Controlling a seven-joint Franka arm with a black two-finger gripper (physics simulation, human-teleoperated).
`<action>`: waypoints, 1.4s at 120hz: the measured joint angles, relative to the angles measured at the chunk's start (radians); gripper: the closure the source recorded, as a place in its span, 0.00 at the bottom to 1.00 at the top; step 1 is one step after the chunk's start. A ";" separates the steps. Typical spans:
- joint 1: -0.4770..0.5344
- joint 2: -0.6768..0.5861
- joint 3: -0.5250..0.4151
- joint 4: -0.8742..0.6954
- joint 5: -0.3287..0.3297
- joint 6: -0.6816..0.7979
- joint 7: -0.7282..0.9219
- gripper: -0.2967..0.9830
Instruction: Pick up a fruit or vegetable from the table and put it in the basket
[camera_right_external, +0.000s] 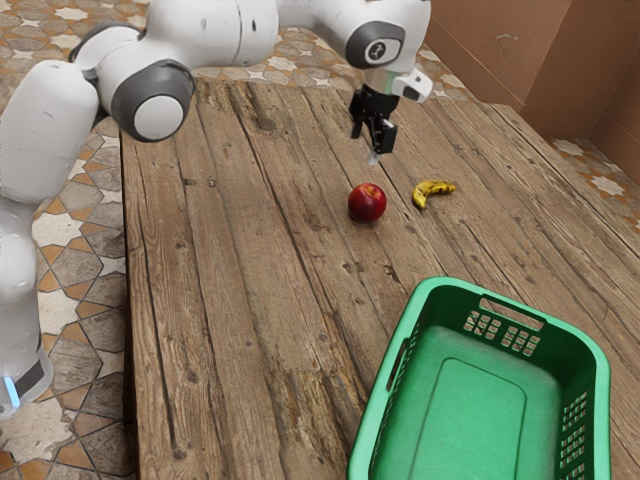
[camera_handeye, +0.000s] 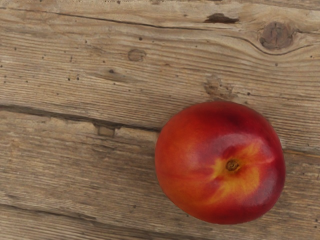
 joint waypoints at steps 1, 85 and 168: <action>0.000 0.002 -0.001 0.001 -0.001 0.002 0.001 0.23; 0.000 0.141 -0.052 0.014 -0.052 0.096 0.066 0.23; 0.016 0.180 -0.048 -0.015 -0.086 0.099 0.085 0.26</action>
